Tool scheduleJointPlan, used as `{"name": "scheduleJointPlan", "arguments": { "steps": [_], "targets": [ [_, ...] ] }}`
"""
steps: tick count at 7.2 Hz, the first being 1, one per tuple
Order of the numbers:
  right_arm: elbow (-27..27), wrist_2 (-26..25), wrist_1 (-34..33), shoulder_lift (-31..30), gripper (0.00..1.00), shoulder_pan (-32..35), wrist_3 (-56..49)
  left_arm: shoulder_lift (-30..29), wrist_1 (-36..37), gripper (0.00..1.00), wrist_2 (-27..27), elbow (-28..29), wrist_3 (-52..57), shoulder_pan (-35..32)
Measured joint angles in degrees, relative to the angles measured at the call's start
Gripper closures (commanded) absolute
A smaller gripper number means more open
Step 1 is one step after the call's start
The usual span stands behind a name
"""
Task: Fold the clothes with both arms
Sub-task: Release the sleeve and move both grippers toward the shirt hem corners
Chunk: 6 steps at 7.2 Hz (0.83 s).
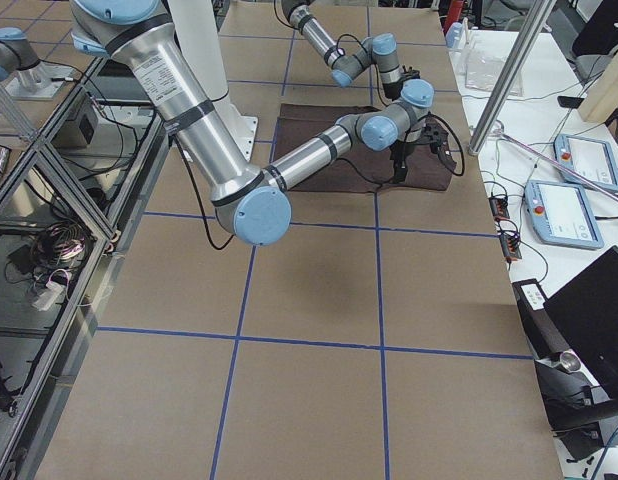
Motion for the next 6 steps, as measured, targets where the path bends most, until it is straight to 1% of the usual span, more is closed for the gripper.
{"name": "scheduleJointPlan", "arguments": {
  "steps": [1, 2, 3, 4, 5, 6],
  "targets": [
    [6.6, -1.3, 0.1, -4.7, 0.0, -1.9, 4.5, 4.9, 2.9, 0.0, -1.4, -7.0, 1.5, -0.3],
    [12.1, -3.1, 0.2, -8.5, 0.0, -4.7, 9.5, 10.3, 4.8, 0.0, -2.0, -13.8, 2.4, -0.6],
    [16.3, -5.7, 1.6, -11.9, 0.0, -8.9, 15.5, 16.8, 6.5, 0.0, -2.2, -21.9, 2.9, -0.9],
    [19.1, -10.4, 6.1, -15.3, 0.0, -14.7, 23.2, 23.3, 9.2, 0.0, -2.2, -30.8, 3.2, -1.1],
    [20.4, -16.9, 11.3, -18.5, 0.0, -21.7, 30.6, 27.9, 13.5, 0.0, -2.2, -38.8, 3.5, -1.2],
    [20.9, -22.8, 13.9, -20.7, 0.0, -27.8, 35.4, 30.0, 18.6, 0.0, -2.0, -44.7, 3.7, -1.2]
  ]
}}
